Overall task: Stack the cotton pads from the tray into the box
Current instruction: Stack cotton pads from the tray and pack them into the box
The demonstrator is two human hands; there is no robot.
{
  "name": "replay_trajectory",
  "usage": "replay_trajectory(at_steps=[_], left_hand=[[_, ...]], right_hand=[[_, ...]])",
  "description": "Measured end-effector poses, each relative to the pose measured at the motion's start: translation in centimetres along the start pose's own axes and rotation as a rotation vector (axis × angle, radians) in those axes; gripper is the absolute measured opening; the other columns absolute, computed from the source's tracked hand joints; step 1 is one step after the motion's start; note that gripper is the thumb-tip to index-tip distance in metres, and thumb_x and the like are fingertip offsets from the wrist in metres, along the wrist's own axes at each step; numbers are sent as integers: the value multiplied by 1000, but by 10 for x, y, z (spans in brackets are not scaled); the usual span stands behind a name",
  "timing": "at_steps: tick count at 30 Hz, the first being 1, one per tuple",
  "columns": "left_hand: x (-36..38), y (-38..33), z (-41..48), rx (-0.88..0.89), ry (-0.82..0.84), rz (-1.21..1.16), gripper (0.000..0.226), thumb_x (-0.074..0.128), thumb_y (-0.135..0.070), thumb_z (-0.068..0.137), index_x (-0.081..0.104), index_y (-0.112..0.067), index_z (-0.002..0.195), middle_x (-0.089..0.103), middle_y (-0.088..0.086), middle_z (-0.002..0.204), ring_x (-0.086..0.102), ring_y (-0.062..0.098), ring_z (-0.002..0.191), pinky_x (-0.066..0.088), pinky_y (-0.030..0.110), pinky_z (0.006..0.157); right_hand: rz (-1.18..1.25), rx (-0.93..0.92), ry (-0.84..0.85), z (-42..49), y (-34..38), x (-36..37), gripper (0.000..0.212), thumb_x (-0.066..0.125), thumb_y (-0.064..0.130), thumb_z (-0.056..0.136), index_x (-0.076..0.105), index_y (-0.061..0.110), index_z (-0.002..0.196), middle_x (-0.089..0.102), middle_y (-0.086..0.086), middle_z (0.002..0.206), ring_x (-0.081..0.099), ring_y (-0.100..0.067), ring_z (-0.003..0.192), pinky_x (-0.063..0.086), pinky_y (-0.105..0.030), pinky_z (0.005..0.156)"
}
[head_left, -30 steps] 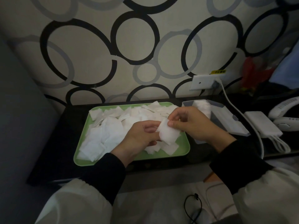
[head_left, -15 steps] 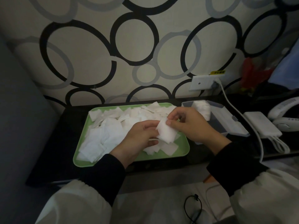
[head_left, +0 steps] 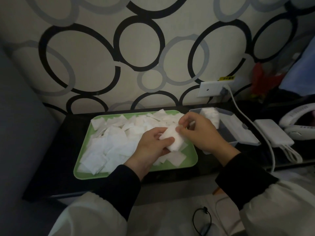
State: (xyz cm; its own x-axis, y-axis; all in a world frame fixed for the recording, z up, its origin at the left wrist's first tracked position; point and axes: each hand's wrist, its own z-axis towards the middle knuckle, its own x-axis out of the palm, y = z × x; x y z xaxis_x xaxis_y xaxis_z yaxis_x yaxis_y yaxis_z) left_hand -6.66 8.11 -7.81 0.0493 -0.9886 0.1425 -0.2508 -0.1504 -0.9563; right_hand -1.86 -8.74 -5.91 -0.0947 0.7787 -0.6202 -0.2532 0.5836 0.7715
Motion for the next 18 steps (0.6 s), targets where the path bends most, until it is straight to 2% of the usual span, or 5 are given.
replay_trajectory(at_steps=[4,8,10,12,18], left_hand=[[8,1,2,65,21,-11,27,72,-2,87,69,-12,112,74,13,104,73,25,96,62,33,77],[26,2,7,87,58,-17,23,72,-7,89,71,-13,110,77,6,100,74,21,94,61,36,80],[36,2,11,83,33,-38,19,70,-11,91,72,-14,110,77,5,100,75,19,91,61,32,77],[46,4,15,91,-5,-33,14,66,-14,95,72,-17,107,77,3,99,75,17,87,58,27,72],[76,15,30,73,-22,76,13,67,-20,94,71,-25,105,75,-5,101,71,15,93,53,26,72]], right_hand=[[237,111,135,-5,-2,-13,37,72,37,86,62,29,121,64,8,111,63,-10,104,54,-29,89],[204,102,236,-11,-8,-35,35,74,16,86,67,16,120,72,6,104,68,-4,96,55,-17,77],[193,118,193,-13,-14,-48,24,73,13,87,71,14,111,74,2,98,69,-4,88,56,-19,69],[146,125,107,-10,-24,-64,17,73,14,87,73,16,103,74,-1,96,70,-15,91,60,-32,78],[-174,117,-89,24,-59,-107,20,74,11,85,69,19,102,67,5,94,64,-16,94,46,-27,80]])
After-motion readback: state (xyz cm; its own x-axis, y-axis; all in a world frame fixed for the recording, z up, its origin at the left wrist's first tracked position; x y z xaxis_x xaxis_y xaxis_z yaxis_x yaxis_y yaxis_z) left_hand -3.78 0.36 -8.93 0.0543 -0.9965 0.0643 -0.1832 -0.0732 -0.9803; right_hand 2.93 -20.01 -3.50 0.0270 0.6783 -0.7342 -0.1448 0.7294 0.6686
